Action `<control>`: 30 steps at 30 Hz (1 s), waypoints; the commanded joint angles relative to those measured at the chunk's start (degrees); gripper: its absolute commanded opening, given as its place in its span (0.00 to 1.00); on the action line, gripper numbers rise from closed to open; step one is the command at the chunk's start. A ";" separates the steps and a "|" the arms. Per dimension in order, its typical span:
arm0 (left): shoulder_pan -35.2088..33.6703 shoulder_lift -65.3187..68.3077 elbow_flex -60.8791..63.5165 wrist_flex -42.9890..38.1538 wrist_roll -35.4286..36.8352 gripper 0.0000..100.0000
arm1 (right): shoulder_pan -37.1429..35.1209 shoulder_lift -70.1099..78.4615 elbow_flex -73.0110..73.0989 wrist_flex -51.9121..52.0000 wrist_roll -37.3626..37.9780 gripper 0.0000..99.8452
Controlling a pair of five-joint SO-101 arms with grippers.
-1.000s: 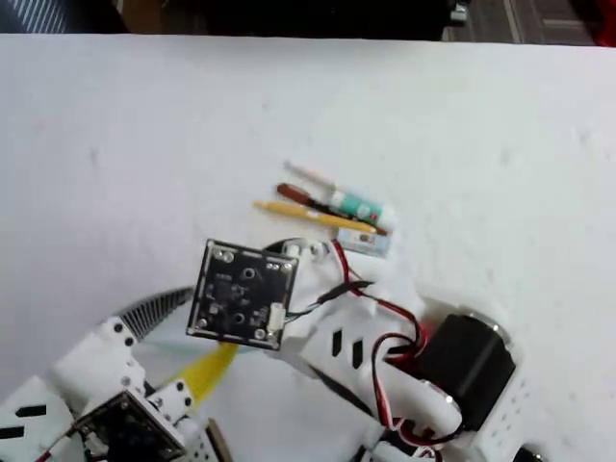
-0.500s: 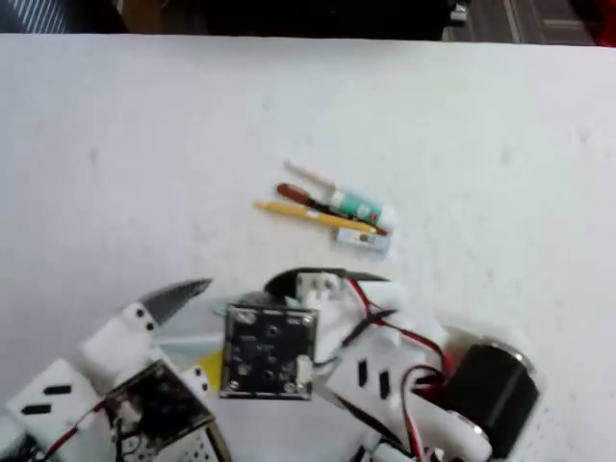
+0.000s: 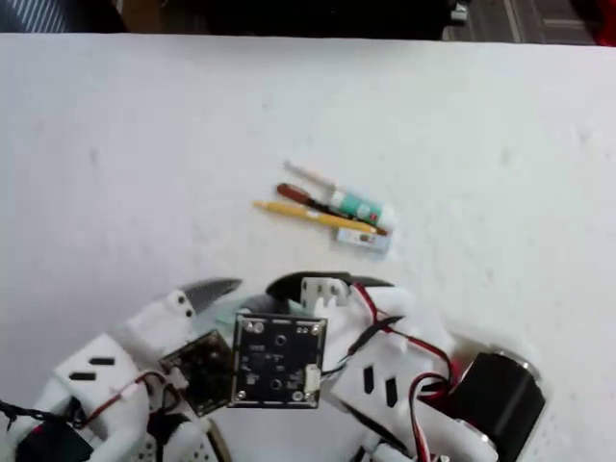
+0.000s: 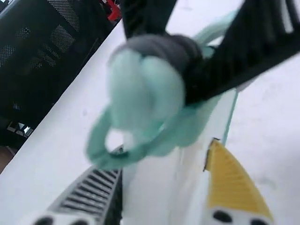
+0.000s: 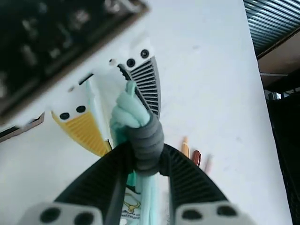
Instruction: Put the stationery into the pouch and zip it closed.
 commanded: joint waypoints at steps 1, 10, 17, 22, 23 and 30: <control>0.57 1.54 -0.79 -4.75 0.00 0.10 | 3.65 -0.40 -0.18 -3.47 0.53 0.02; 0.57 1.80 -0.44 -16.44 10.11 0.02 | 15.69 -0.40 -0.26 -11.74 -8.62 0.02; -0.31 1.89 12.04 -41.58 24.00 0.02 | 16.31 -0.31 -0.26 -15.87 -9.14 0.02; -4.44 1.54 24.00 -50.29 29.98 0.02 | 16.31 -0.31 0.18 -15.69 -9.14 0.02; -4.35 1.54 24.62 -49.67 31.65 0.02 | 16.40 -0.22 0.26 -15.34 -9.05 0.02; -4.88 1.45 19.08 -35.69 31.56 0.03 | 16.40 -0.31 7.82 -15.25 -9.05 0.02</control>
